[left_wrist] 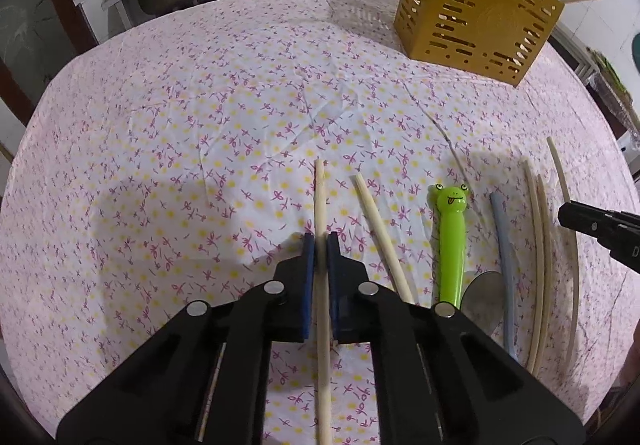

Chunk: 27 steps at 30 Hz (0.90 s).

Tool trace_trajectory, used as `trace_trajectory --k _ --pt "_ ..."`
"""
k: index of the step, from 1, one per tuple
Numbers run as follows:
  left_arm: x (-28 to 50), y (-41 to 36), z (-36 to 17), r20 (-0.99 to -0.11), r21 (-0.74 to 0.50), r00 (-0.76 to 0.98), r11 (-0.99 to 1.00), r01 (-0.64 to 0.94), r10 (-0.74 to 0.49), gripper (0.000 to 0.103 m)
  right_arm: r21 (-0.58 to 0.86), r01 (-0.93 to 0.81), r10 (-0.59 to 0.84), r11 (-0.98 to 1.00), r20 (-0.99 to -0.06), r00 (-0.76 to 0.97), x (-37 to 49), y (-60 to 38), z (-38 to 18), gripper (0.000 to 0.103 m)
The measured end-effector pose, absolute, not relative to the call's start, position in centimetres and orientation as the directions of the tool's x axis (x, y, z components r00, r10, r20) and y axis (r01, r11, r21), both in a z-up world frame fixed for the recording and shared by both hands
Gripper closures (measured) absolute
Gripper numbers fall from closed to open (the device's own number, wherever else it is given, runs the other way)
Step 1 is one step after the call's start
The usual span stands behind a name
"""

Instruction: Organize utensils

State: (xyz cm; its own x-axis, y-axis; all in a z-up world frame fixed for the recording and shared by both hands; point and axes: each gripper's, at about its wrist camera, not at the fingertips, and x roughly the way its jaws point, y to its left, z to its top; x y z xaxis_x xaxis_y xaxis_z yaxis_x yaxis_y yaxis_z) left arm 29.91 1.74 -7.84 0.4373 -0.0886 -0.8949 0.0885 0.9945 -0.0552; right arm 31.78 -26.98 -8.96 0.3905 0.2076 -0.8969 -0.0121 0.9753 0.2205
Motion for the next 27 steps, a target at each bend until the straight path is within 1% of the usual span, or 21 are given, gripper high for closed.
trace_trajectory --k 5,13,24,27 --pt "29.3 2.6 -6.9 -0.879 -0.114 0.455 0.99 0.083 -0.139 0.098 0.212 -0.017 0.199 0.977 -0.881 0.429 31.1 -27.4 -7.9 0.097" --pt "28.6 3.2 -5.1 -0.856 -0.164 0.483 0.983 0.08 -0.182 0.099 0.223 -0.033 0.214 0.974 -0.866 0.452 30.9 -27.3 -7.1 0.097" --pt "28.7 2.6 -3.3 -0.828 -0.169 0.528 0.982 0.086 -0.189 0.099 0.24 -0.035 0.228 0.97 -0.851 0.472 31.0 -26.9 -7.3 0.097" --pt "28.3 2.4 -2.5 -0.802 -0.183 0.562 0.979 0.092 -0.203 0.099 0.242 -0.041 0.228 0.969 -0.825 0.518 30.7 -27.2 -6.2 0.097"
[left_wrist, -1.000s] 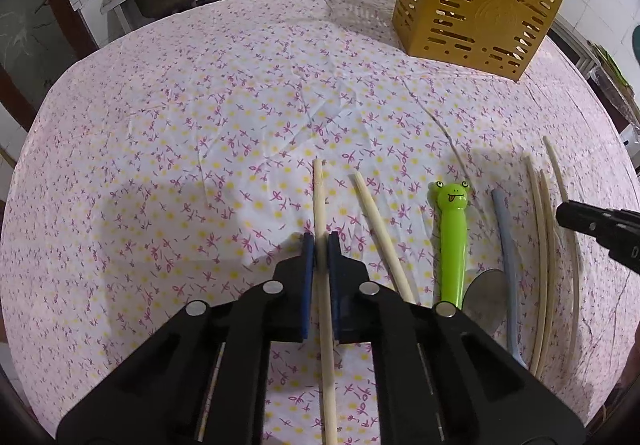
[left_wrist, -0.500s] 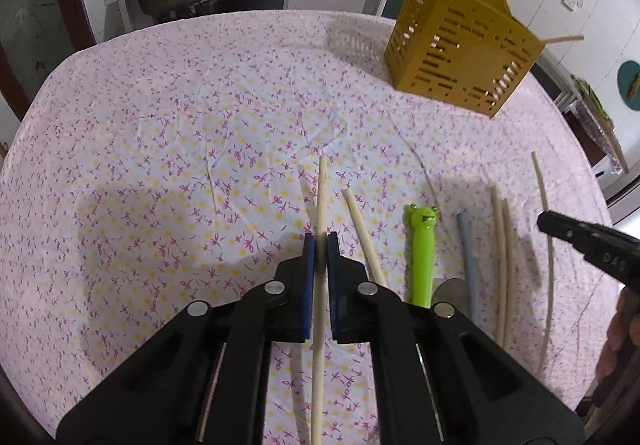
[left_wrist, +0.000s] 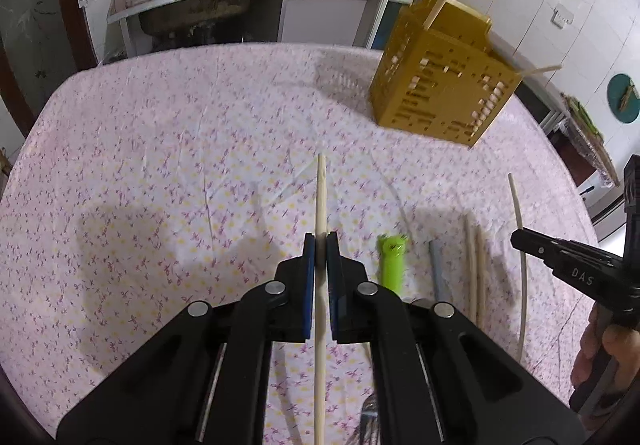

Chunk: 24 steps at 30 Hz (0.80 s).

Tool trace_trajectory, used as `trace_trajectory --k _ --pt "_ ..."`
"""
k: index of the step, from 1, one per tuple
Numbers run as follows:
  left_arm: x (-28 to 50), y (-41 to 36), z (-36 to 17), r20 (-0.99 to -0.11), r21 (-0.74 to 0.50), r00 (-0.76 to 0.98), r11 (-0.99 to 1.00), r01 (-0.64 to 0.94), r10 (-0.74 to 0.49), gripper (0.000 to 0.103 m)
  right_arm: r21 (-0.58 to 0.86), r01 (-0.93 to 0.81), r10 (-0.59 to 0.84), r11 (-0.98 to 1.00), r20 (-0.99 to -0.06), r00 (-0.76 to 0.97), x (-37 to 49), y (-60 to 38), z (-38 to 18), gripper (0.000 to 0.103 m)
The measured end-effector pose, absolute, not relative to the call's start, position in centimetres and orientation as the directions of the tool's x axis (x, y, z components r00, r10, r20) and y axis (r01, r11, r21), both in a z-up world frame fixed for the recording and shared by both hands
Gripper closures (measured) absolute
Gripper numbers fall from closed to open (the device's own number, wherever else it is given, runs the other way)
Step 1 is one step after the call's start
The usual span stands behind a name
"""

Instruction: Organize utensils

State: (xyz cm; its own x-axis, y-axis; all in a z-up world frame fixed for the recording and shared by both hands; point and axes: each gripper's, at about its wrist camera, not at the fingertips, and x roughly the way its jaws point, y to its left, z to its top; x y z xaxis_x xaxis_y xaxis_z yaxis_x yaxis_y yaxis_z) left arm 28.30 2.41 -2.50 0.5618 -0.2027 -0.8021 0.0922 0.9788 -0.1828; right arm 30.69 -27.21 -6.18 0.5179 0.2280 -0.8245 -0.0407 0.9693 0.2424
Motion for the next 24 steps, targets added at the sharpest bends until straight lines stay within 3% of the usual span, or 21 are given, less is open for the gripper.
trace_trajectory --k 11,24 --pt "27.1 0.2 3.1 -0.597 -0.2 0.76 0.965 0.169 -0.256 0.099 0.249 -0.108 0.246 0.963 -0.637 0.731 29.3 -27.9 -0.4 0.097" --pt "28.1 -3.4 9.6 -0.29 -0.208 0.907 0.945 0.252 -0.306 0.099 0.17 -0.153 0.191 0.974 -0.236 0.953 28.8 -29.3 5.4 0.097"
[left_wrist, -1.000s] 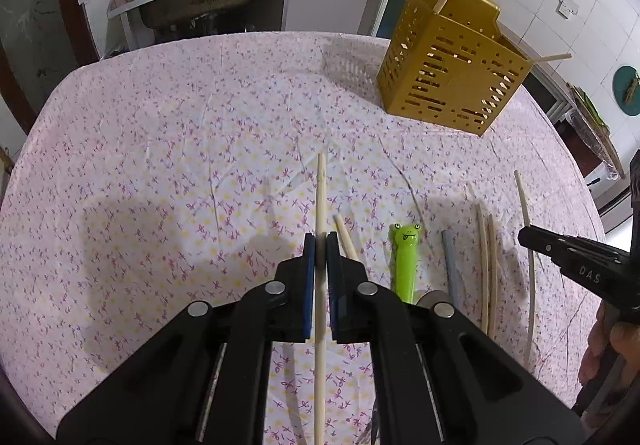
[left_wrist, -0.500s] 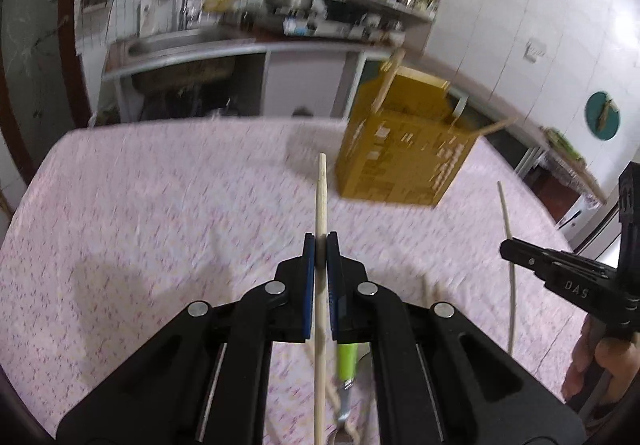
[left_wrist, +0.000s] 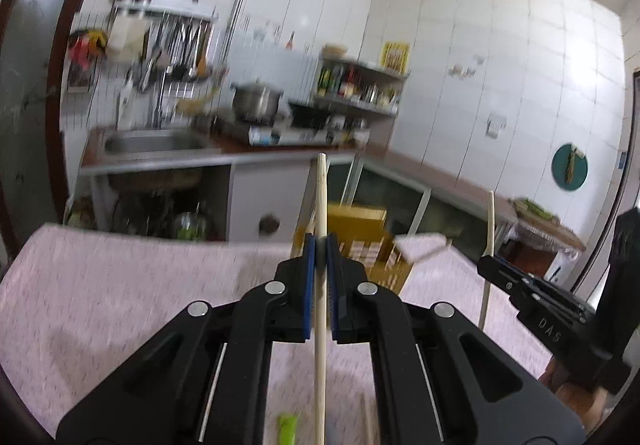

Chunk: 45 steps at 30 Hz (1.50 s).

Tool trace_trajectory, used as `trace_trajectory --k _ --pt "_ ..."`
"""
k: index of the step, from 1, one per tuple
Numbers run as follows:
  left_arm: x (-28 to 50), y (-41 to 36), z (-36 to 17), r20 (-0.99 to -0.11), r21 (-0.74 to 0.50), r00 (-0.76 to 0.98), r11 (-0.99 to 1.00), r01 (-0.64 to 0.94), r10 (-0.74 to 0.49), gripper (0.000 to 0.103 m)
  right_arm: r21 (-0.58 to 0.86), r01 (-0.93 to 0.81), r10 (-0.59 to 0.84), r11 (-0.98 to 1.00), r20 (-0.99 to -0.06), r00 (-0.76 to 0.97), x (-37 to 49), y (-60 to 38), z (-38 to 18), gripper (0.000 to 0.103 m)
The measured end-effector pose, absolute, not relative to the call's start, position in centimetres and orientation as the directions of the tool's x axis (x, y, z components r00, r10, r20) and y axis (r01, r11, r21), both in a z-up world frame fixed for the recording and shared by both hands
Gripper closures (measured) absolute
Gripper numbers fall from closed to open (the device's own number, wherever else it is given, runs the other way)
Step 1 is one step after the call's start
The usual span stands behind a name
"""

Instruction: Organize utensils

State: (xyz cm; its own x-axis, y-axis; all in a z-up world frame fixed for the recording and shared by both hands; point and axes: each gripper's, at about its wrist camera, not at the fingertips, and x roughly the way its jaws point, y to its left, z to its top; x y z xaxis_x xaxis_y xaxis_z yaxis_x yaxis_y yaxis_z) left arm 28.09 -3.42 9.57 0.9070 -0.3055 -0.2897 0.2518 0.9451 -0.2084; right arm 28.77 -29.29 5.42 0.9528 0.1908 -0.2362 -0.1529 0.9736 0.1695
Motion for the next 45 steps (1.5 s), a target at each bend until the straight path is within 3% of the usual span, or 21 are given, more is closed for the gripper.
trace_trajectory --k 11,15,24,34,45 --pt "34.2 -7.9 12.9 -0.138 -0.139 0.937 0.943 0.302 -0.32 0.099 0.134 -0.141 0.145 0.981 -0.022 0.989 33.2 -29.6 8.8 0.097" --pt "36.4 -9.6 13.4 -0.085 -0.094 0.948 0.949 0.3 -0.308 0.099 0.121 -0.139 0.137 0.983 0.03 0.99 35.1 -29.6 9.7 0.097" --pt "40.2 -10.2 13.4 0.062 -0.128 0.944 0.936 0.329 -0.323 0.099 0.131 -0.138 0.122 0.982 0.118 0.985 39.0 -29.5 9.2 0.097" --pt "43.2 -11.2 9.8 0.084 -0.086 0.95 0.947 0.309 -0.302 0.099 0.114 -0.144 0.129 0.983 0.128 0.983 40.8 -29.0 7.3 0.097" --pt "44.0 -10.5 7.0 0.018 -0.096 0.949 0.945 0.314 -0.314 0.099 0.082 -0.135 0.128 0.987 0.086 0.988 41.7 -28.3 4.5 0.097"
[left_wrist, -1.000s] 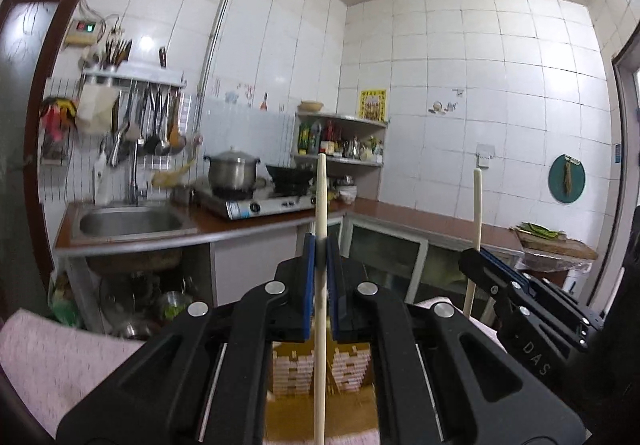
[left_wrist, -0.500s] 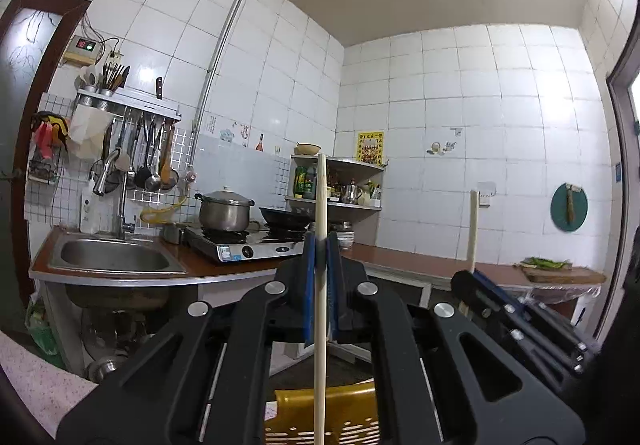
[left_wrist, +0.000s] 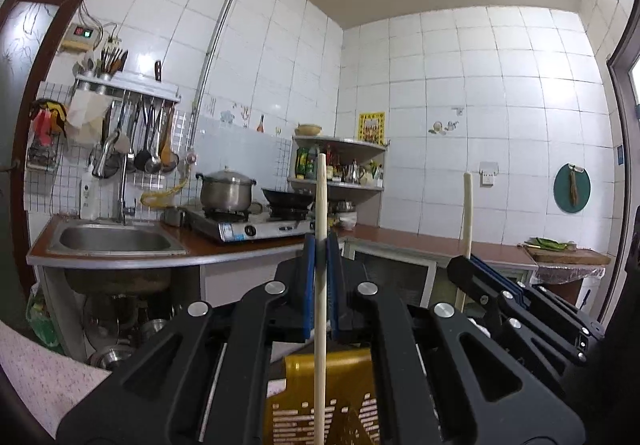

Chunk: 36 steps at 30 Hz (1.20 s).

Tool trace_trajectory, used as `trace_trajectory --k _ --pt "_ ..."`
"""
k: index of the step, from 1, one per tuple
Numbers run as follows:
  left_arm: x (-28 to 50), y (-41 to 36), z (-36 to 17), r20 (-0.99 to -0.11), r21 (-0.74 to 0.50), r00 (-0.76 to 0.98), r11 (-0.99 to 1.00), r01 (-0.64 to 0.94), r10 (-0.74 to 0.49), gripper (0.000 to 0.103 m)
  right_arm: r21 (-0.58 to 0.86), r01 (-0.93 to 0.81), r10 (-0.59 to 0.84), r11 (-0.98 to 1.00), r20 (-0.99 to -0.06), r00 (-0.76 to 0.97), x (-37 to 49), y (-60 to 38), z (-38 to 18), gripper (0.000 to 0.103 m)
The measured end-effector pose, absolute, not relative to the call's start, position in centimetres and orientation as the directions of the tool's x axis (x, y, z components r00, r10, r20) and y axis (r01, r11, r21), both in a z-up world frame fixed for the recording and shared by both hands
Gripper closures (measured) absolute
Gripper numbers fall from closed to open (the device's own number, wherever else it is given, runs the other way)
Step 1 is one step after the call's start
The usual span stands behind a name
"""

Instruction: Organize utensils

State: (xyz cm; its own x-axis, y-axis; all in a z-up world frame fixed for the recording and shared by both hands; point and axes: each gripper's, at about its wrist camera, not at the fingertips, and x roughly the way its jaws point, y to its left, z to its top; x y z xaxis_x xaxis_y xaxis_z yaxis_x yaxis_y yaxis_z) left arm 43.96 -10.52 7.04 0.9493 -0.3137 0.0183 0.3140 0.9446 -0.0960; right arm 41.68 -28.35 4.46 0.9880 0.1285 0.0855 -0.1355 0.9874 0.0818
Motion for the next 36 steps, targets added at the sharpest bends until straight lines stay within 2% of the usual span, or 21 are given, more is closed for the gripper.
trace_trajectory --k 13,15,17,21,23,26,28,29,30,36 --pt "41.9 -10.3 5.5 -0.069 -0.074 0.942 0.944 0.322 -0.327 0.096 0.107 -0.144 0.144 0.984 -0.001 0.99 41.8 -29.2 2.7 0.096" --pt "41.2 -10.0 6.1 -0.076 -0.079 0.94 0.942 0.325 -0.331 0.09 0.108 -0.143 0.145 0.984 -0.012 0.989 41.3 -29.2 2.9 0.096" --pt "40.1 -9.5 6.8 -0.072 -0.085 0.943 0.944 0.32 -0.326 0.075 0.111 -0.141 0.144 0.984 -0.023 0.989 40.6 -29.4 3.6 0.096" --pt "37.8 -8.0 8.4 -0.07 -0.115 0.945 0.944 0.31 -0.319 0.053 0.122 -0.14 0.148 0.983 -0.052 0.988 38.4 -29.6 4.8 0.095" --pt "36.4 -6.9 9.1 -0.089 -0.138 0.947 0.946 0.294 -0.308 0.033 0.125 -0.139 0.15 0.982 -0.079 0.986 37.2 -29.5 5.2 0.095" --pt "34.1 -5.2 9.4 -0.134 -0.149 0.951 0.955 0.257 -0.277 0.016 0.118 -0.129 0.144 0.985 -0.135 0.98 35.0 -29.0 5.1 0.095" --pt "32.4 -4.0 9.0 -0.177 -0.146 0.951 0.962 0.231 -0.255 0.01 0.116 -0.119 0.138 0.986 -0.174 0.975 33.7 -28.5 4.5 0.084" --pt "31.8 -3.5 8.7 -0.193 -0.148 0.949 0.964 0.221 -0.248 0.007 0.121 -0.117 0.139 0.986 -0.188 0.972 33.0 -28.4 4.1 0.06" --pt "31.1 -2.9 8.3 -0.222 -0.15 0.944 0.965 0.216 -0.245 0.006 0.123 -0.11 0.133 0.986 -0.198 0.971 32.1 -28.2 3.5 0.044" --pt "28.3 0.1 4.9 -0.398 -0.164 0.894 0.975 0.153 -0.207 0.005 0.117 -0.093 0.126 0.989 -0.317 0.94 29.1 -27.0 -0.4 0.044"
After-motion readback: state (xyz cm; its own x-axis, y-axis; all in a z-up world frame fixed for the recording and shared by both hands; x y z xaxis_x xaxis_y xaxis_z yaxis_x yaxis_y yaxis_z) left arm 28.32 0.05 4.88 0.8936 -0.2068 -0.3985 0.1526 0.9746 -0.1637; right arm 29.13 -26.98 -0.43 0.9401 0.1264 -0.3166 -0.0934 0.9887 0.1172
